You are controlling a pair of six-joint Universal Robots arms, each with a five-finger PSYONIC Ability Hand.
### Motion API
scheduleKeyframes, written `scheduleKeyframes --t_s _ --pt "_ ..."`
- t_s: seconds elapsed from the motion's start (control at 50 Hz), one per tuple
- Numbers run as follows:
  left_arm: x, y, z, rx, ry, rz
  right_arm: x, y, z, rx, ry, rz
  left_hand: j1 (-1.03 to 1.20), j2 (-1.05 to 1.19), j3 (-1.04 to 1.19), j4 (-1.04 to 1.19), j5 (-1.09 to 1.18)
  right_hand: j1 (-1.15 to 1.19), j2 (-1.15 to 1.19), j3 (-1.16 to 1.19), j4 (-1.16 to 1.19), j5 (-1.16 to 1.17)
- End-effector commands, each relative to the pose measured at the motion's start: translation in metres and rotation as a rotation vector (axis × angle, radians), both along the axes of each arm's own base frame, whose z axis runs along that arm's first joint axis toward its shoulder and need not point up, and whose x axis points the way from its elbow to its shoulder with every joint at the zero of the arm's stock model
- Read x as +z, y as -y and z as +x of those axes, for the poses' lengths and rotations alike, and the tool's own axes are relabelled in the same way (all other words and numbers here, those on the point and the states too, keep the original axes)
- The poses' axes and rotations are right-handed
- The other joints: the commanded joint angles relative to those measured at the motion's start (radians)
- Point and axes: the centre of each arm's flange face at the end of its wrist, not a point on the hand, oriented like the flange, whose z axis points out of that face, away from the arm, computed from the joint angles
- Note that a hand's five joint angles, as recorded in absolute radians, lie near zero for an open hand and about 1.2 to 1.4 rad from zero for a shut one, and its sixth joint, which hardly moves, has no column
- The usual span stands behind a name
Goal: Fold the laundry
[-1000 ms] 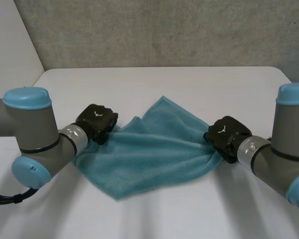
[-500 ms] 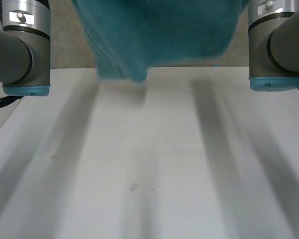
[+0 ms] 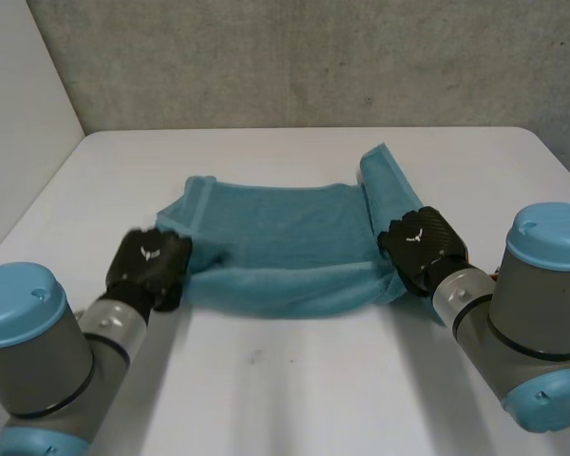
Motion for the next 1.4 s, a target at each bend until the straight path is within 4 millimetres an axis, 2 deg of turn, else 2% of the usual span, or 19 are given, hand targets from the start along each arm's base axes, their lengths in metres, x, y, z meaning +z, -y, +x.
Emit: scheduleKeyframes --t_s 0.02,0.14,0.18,0.2,0.22,0.26,0.32,0.48,0.6,0.76,1.0,1.04,1.08,1.1,1.14,1.22,1.26,1.32,1.4 --pt "-0.004 -0.025 0.013 0.041 0.088 0.165 0.002 -0.001 -0.005 -0.009 0.004 -0.006 0.296 0.197 0.203 0.201 0.257 0.428 0.215 0.206 0.203 0.229" --pt "0.021 -0.040 0.012 0.016 0.085 0.134 0.008 0.000 -0.011 -0.025 0.011 -0.019 0.229 0.130 0.136 0.134 0.190 0.428 0.215 0.206 0.203 0.229" --pt "0.036 -0.042 0.008 -0.003 0.063 0.080 0.009 0.000 -0.012 -0.028 0.013 -0.021 -0.452 -0.551 -0.545 -0.547 -0.491 0.428 0.215 0.206 0.203 0.229" --pt "0.036 -0.042 0.008 -0.003 0.063 0.080 0.009 0.000 -0.012 -0.028 0.014 -0.021 -0.455 -0.554 -0.548 -0.550 -0.494 0.428 0.215 0.206 0.203 0.229" --pt "0.041 -0.040 0.006 -0.011 0.062 0.056 0.010 0.001 -0.011 -0.028 0.016 -0.027 -0.653 -0.752 -0.746 -0.748 -0.692 0.428 0.215 0.206 0.203 0.229" --pt "0.047 -0.035 0.001 -0.035 0.067 0.026 0.010 0.001 -0.011 -0.028 0.019 -0.034 -0.766 -0.864 -0.858 -0.861 -0.804 0.428 0.215 0.206 0.203 0.229" --pt "0.054 -0.026 -0.012 -0.134 0.118 -0.039 0.010 0.002 -0.011 -0.028 0.021 -0.038 -0.802 -0.901 -0.895 -0.897 -0.840 0.428 0.215 0.206 0.203 0.229" --pt "0.041 0.004 -0.039 -0.375 0.347 -0.187 0.005 0.000 -0.012 -0.028 0.018 -0.033 -0.808 -0.906 -0.901 -0.903 -0.846 0.428 0.215 0.206 0.203 0.229" --pt "0.027 0.021 -0.046 -0.497 0.481 -0.280 0.004 0.003 -0.015 -0.041 0.017 -0.034 -0.790 -0.889 -0.883 -0.885 -0.829 0.428 0.215 0.206 0.203 0.229" --pt "0.023 0.029 -0.049 -0.635 0.470 -0.333 0.003 0.005 -0.019 -0.054 0.014 -0.028 -0.661 -0.760 -0.754 -0.756 -0.700 0.428 0.215 0.206 0.203 0.229" --pt "-0.006 0.036 -0.048 -0.635 0.485 -0.192 0.001 0.004 -0.020 -0.055 0.009 -0.024 -0.637 -0.736 -0.730 -0.733 -0.676 0.428 0.215 0.206 0.203 0.229" --pt "-0.010 0.047 -0.045 -0.569 0.516 -0.177 0.001 0.004 -0.020 -0.055 0.009 -0.022 -0.226 -0.325 -0.319 -0.321 -0.264 0.428 0.215 0.206 0.203 0.229" --pt "-0.009 0.056 -0.042 -0.516 0.535 -0.177 0.001 0.004 -0.020 -0.055 0.009 -0.022 -0.035 -0.133 -0.127 -0.130 -0.073 0.428 0.215 0.206 0.203 0.229" --pt "-0.009 0.056 -0.042 -0.516 0.535 -0.177 0.001 0.004 -0.020 -0.054 0.006 -0.024 -0.033 -0.131 -0.126 -0.128 -0.071 0.428 0.215 0.206 0.203 0.229" --pt "-0.006 0.076 -0.028 -0.371 0.568 -0.163 0.001 0.005 -0.020 -0.055 0.007 -0.027 0.216 0.117 0.123 0.121 0.177 0.428 0.215 0.206 0.203 0.229" --pt "0.000 0.093 -0.013 -0.210 0.589 -0.160 0.001 0.004 -0.020 -0.054 0.003 -0.025 0.279 0.180 0.186 0.183 0.240 0.428 0.215 0.206 0.203 0.229" --pt "0.008 0.105 0.003 -0.061 0.593 -0.170 0.001 0.004 -0.020 -0.054 0.003 -0.025 0.296 0.197 0.203 0.201 0.257 0.428 0.215 0.206 0.203 0.229" --pt "0.014 0.107 0.011 0.003 0.593 -0.173 0.001 0.005 -0.020 -0.055 0.002 -0.027 0.296 0.197 0.203 0.201 0.257 0.428 0.215 0.206 0.203 0.229" --pt "0.022 0.097 0.026 0.080 0.576 -0.154 0.000 0.004 -0.019 -0.053 0.000 -0.027 0.255 0.157 0.163 0.160 0.217 0.428 0.215 0.206 0.203 0.229"
